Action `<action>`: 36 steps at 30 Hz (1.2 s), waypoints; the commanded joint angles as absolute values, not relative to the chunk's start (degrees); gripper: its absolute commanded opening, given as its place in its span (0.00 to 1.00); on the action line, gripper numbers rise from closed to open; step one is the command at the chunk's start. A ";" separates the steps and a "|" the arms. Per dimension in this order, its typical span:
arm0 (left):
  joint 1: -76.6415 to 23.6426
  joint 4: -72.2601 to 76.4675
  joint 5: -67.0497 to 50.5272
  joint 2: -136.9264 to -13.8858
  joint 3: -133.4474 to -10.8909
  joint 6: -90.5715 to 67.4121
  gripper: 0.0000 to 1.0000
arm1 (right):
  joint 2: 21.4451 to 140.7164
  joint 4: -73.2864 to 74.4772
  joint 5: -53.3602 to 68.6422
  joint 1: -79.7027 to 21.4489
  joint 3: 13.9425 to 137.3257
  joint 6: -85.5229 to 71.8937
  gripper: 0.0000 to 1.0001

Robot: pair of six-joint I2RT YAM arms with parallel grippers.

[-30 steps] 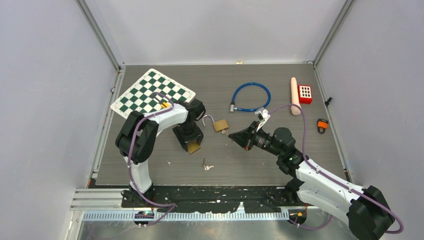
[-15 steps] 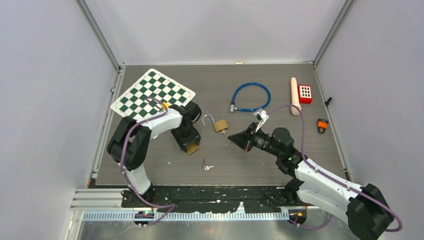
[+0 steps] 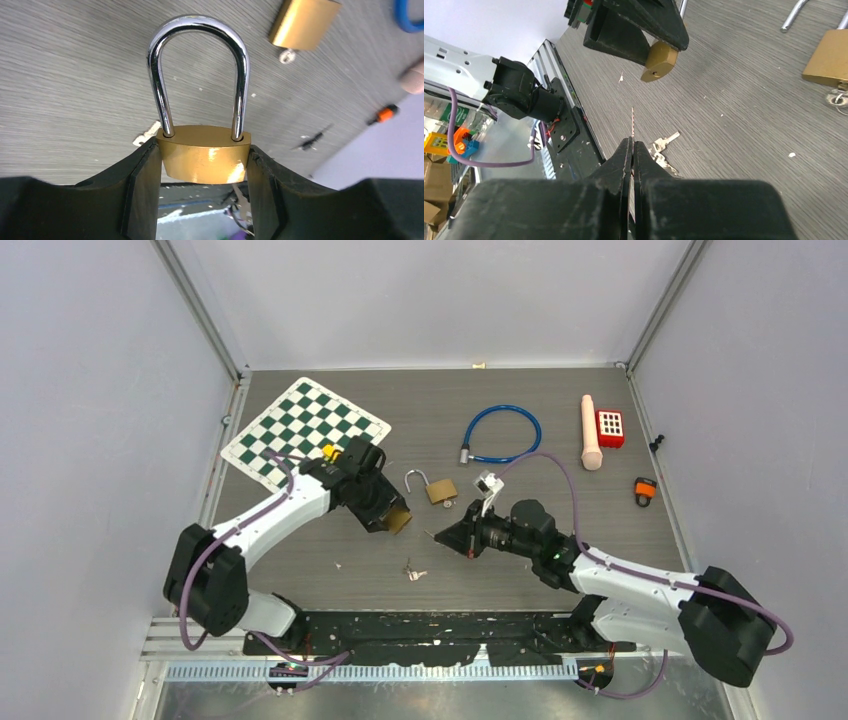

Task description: Unlock with the key

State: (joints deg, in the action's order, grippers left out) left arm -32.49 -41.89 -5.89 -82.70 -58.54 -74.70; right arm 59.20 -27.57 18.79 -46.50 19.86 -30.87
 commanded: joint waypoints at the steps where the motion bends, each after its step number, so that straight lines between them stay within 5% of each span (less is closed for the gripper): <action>1: -32.26 -33.22 -12.19 -77.03 -56.14 -79.89 0.00 | 61.64 -29.23 14.12 -48.16 24.13 -32.82 0.05; 36: -33.33 -24.57 -16.27 -72.60 -54.01 -83.70 0.00 | 67.18 -31.07 10.04 -49.40 27.93 -36.02 0.05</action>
State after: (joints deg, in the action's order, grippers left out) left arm -33.01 -29.54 -14.09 -75.22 -53.19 -82.76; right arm 66.30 -26.98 10.41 -49.06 25.63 -34.85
